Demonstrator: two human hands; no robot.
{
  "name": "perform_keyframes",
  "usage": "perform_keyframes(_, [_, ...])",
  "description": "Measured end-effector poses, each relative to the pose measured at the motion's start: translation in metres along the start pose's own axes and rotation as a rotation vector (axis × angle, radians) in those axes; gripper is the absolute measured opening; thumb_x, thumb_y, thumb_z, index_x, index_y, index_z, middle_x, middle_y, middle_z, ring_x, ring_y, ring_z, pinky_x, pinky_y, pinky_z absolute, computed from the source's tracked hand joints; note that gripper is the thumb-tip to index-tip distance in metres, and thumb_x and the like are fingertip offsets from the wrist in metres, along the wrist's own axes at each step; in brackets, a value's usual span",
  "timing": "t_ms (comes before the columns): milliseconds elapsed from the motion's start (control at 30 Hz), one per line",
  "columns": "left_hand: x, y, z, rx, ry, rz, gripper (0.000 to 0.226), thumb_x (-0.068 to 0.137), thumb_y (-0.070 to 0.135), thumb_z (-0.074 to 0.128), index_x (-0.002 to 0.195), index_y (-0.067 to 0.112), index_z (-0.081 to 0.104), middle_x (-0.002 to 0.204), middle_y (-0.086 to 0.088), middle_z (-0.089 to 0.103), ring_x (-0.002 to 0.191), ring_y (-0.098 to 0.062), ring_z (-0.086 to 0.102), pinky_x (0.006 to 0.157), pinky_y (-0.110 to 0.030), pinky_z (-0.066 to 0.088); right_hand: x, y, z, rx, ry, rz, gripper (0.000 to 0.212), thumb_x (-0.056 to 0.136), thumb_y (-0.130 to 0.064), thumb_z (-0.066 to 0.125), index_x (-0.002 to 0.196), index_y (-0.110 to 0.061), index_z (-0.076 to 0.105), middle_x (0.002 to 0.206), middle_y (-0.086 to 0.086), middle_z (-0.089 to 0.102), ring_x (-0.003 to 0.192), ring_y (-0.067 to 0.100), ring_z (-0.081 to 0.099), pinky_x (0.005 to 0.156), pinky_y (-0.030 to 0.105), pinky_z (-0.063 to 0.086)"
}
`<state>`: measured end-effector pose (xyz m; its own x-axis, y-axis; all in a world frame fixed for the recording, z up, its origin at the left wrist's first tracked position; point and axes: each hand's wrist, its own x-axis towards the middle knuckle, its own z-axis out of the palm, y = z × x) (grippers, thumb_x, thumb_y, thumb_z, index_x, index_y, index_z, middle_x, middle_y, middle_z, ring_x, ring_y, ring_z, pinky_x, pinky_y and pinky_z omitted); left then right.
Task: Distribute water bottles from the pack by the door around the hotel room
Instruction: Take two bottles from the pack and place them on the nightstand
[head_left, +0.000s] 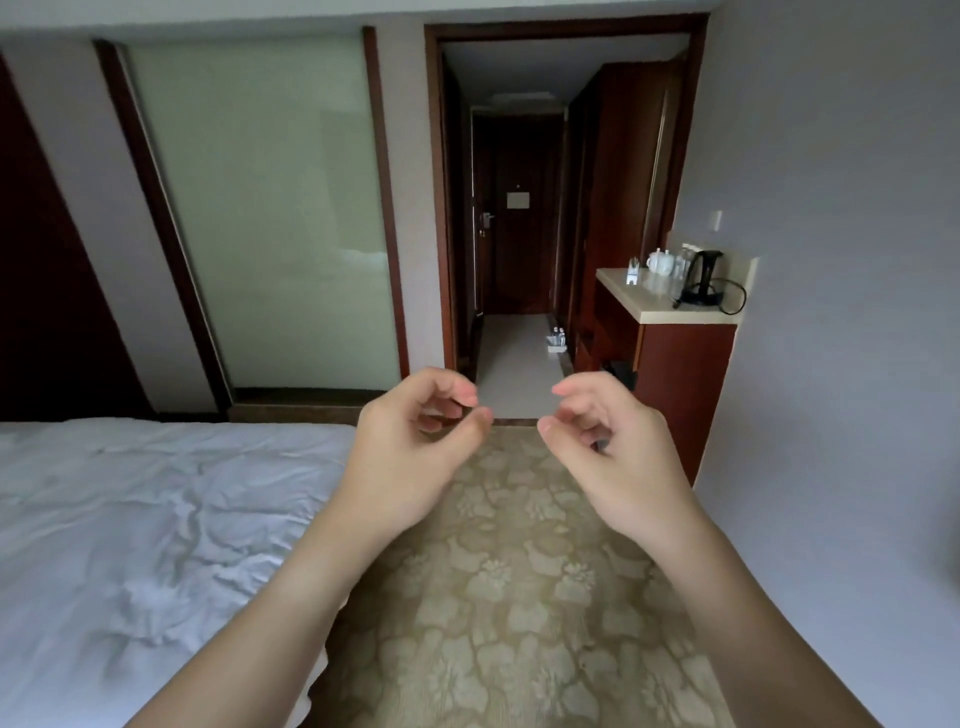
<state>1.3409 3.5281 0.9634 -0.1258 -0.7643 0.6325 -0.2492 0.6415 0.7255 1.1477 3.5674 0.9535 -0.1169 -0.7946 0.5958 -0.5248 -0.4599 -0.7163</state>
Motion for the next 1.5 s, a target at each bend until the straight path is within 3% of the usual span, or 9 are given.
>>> perform_keyframes(200, [0.1,-0.092,0.035,-0.02,0.02,0.004,0.012,0.08,0.031,0.073,0.088,0.023,0.069,0.09,0.007,0.072,0.085,-0.014,0.069,0.081,-0.043,0.056,0.107,0.082,0.03,-0.052,0.001,0.018,0.024,0.083,-0.033,0.069,0.105,-0.033,0.059,0.086,-0.01,0.07,0.083,0.006,0.066,0.074,0.018,0.05])
perform_keyframes(267, [0.142,-0.129,0.049,-0.045,0.017,-0.01,0.007,0.083,0.022,0.075,0.087,0.023,0.069,0.089,0.008,0.072,0.083,-0.011,0.068,0.08,-0.041,0.056,0.149,0.11,0.044,-0.075,-0.007,0.03,0.025,0.083,-0.034,0.069,0.105,-0.032,0.059,0.087,-0.01,0.07,0.083,0.006,0.066,0.074,0.018,0.049])
perform_keyframes(433, [0.263,-0.21,0.089,-0.091,-0.032,-0.015,0.008,0.083,0.022,0.073,0.086,0.027,0.068,0.087,0.012,0.071,0.078,-0.006,0.066,0.075,-0.029,0.053,0.267,0.177,0.071,-0.132,0.013,0.061,0.024,0.085,-0.027,0.072,0.107,-0.027,0.062,0.086,-0.01,0.07,0.081,0.008,0.066,0.076,0.024,0.052])
perform_keyframes(833, [0.483,-0.364,0.197,-0.081,-0.136,0.025,0.008,0.085,0.029,0.072,0.091,0.026,0.069,0.089,0.01,0.07,0.085,-0.01,0.066,0.078,-0.039,0.057,0.487,0.346,0.105,-0.106,0.097,0.082,0.024,0.085,-0.022,0.073,0.106,-0.024,0.062,0.082,-0.008,0.07,0.078,0.009,0.066,0.071,0.022,0.052])
perform_keyframes(1033, [0.596,-0.442,0.271,-0.008,-0.143,0.036,0.011,0.084,0.027,0.073,0.094,0.028,0.068,0.091,0.017,0.068,0.088,-0.006,0.065,0.076,-0.028,0.056,0.614,0.458,0.109,-0.092,0.085,0.032,0.026,0.085,-0.028,0.071,0.108,-0.028,0.06,0.085,-0.009,0.068,0.081,0.009,0.066,0.076,0.031,0.055])
perform_keyframes(1133, [0.662,-0.476,0.304,0.013,-0.127,0.015,0.011,0.083,0.026,0.072,0.094,0.028,0.068,0.091,0.014,0.069,0.089,-0.008,0.066,0.079,-0.028,0.056,0.689,0.506,0.106,-0.051,0.095,0.016,0.026,0.083,-0.031,0.07,0.107,-0.028,0.061,0.085,-0.009,0.069,0.081,0.009,0.066,0.077,0.032,0.056])
perform_keyframes(1333, [0.779,-0.55,0.343,0.064,-0.057,-0.002,0.008,0.085,0.027,0.07,0.092,0.029,0.068,0.094,0.018,0.068,0.092,-0.005,0.066,0.077,-0.014,0.051,0.815,0.594,0.121,-0.006,0.055,-0.006,0.025,0.084,-0.027,0.072,0.107,-0.025,0.062,0.087,-0.007,0.07,0.083,0.011,0.067,0.077,0.032,0.056])
perform_keyframes(1500, [0.86,-0.625,0.378,0.045,-0.047,-0.034,0.009,0.084,0.026,0.071,0.091,0.029,0.068,0.092,0.016,0.069,0.089,-0.008,0.067,0.079,-0.024,0.055,0.905,0.671,0.147,0.002,0.025,0.011,0.025,0.085,-0.024,0.073,0.107,-0.023,0.063,0.087,-0.006,0.07,0.083,0.011,0.067,0.076,0.028,0.054])
